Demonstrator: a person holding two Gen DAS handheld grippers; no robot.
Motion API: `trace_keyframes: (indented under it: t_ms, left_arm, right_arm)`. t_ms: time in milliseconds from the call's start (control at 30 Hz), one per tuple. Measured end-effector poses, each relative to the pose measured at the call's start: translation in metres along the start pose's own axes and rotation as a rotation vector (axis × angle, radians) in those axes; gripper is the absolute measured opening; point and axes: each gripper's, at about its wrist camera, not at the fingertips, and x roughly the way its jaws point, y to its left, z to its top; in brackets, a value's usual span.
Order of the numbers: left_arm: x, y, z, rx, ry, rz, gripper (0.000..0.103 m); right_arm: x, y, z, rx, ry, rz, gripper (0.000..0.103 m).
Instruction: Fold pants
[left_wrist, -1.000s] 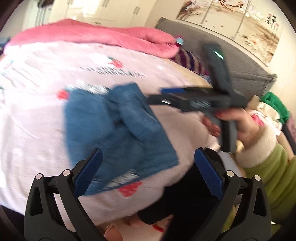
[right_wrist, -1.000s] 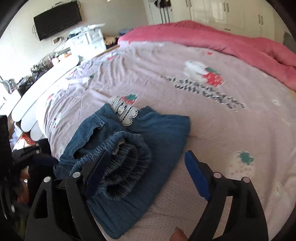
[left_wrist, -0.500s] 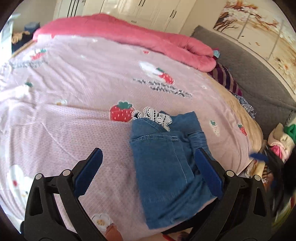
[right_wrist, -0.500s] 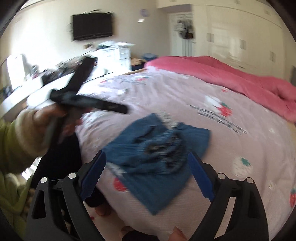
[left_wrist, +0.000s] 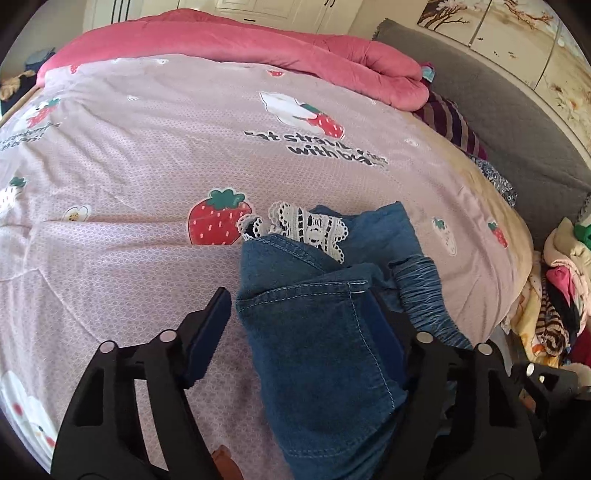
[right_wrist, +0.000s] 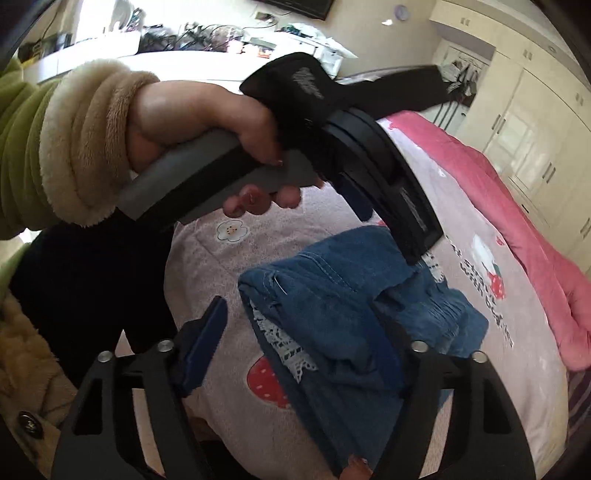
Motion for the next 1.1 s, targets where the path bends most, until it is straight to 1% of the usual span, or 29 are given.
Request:
trace_keyframes:
  t_ms: [33, 67, 100, 133, 167, 200, 267, 300, 467, 567, 600, 667, 700, 733, 767, 833, 867, 900, 933, 1067, 1100]
  left_arm:
    - [0.002, 0.000, -0.001, 0.001, 0.003, -0.002, 0.059]
    - [0.004, 0.000, -0.001, 0.002, 0.005, 0.003, 0.059]
    - [0.006, 0.000, -0.002, 0.007, 0.004, 0.011, 0.059]
    - [0.008, 0.000, -0.003, 0.012, 0.003, 0.017, 0.059]
    - [0.009, 0.000, -0.003, 0.014, 0.004, 0.020, 0.059]
    - [0.011, 0.000, -0.003, 0.014, 0.004, 0.023, 0.059]
    - [0.014, 0.002, -0.003, 0.006, 0.006, 0.018, 0.059]
    - [0.014, 0.003, -0.003, 0.005, 0.005, 0.015, 0.059]
    - [0.018, 0.001, -0.003, 0.003, 0.008, -0.011, 0.059]
    - [0.021, -0.003, -0.003, 0.010, 0.005, -0.009, 0.059]
    - [0.021, -0.004, -0.003, 0.013, 0.001, -0.006, 0.059]
    - [0.020, -0.007, -0.004, 0.026, -0.008, 0.012, 0.059]
    - [0.020, -0.008, -0.004, 0.031, -0.010, 0.015, 0.059]
    - [0.019, -0.009, -0.004, 0.034, -0.014, 0.017, 0.059]
    - [0.018, -0.009, -0.004, 0.037, -0.016, 0.017, 0.059]
    - [0.016, -0.010, -0.004, 0.044, -0.025, 0.027, 0.059]
    - [0.016, -0.011, -0.004, 0.046, -0.027, 0.028, 0.059]
    - [0.015, -0.011, -0.004, 0.045, -0.027, 0.027, 0.059]
    - [0.015, -0.011, -0.004, 0.045, -0.028, 0.027, 0.059]
    - [0.014, -0.012, -0.005, 0.053, -0.028, 0.033, 0.059]
    - [0.014, -0.013, -0.005, 0.052, -0.027, 0.033, 0.059]
  right_arm:
    - [0.003, 0.001, 0.001, -0.011, 0.007, -0.005, 0.059]
    - [0.009, 0.001, 0.003, -0.026, 0.017, -0.015, 0.052]
    - [0.011, 0.001, 0.003, -0.027, 0.022, -0.015, 0.035]
    - [0.013, -0.001, 0.002, -0.013, 0.030, 0.005, 0.029]
    - [0.014, -0.006, 0.001, 0.023, 0.032, 0.045, 0.021]
    - [0.013, -0.007, -0.001, 0.046, 0.030, 0.061, 0.014]
    - [0.008, -0.011, -0.006, 0.074, 0.037, 0.088, 0.011]
    - [0.003, -0.011, -0.011, 0.075, 0.042, 0.094, 0.004]
    - [-0.009, -0.007, -0.033, 0.097, 0.043, 0.119, 0.003]
    - [-0.005, -0.004, -0.037, 0.125, 0.039, 0.123, 0.004]
    - [-0.005, -0.005, -0.036, 0.128, 0.032, 0.115, 0.006]
    - [-0.008, -0.012, -0.029, 0.154, -0.001, 0.110, 0.010]
    - [-0.015, -0.014, -0.025, 0.162, -0.041, 0.099, 0.014]
    - [-0.022, -0.013, -0.023, 0.156, -0.075, 0.088, 0.016]
    - [-0.027, -0.012, -0.019, 0.143, -0.102, 0.080, 0.021]
    - [-0.030, -0.007, -0.011, 0.101, -0.140, 0.058, 0.024]
    - [-0.027, -0.005, -0.007, 0.087, -0.136, 0.057, 0.028]
    - [-0.021, -0.002, -0.004, 0.069, -0.125, 0.045, 0.034]
    - [-0.015, 0.001, -0.002, 0.052, -0.110, 0.041, 0.035]
    - [0.010, 0.010, 0.002, -0.013, -0.050, -0.006, 0.036]
    - [0.018, 0.013, 0.003, -0.009, -0.029, -0.011, 0.033]
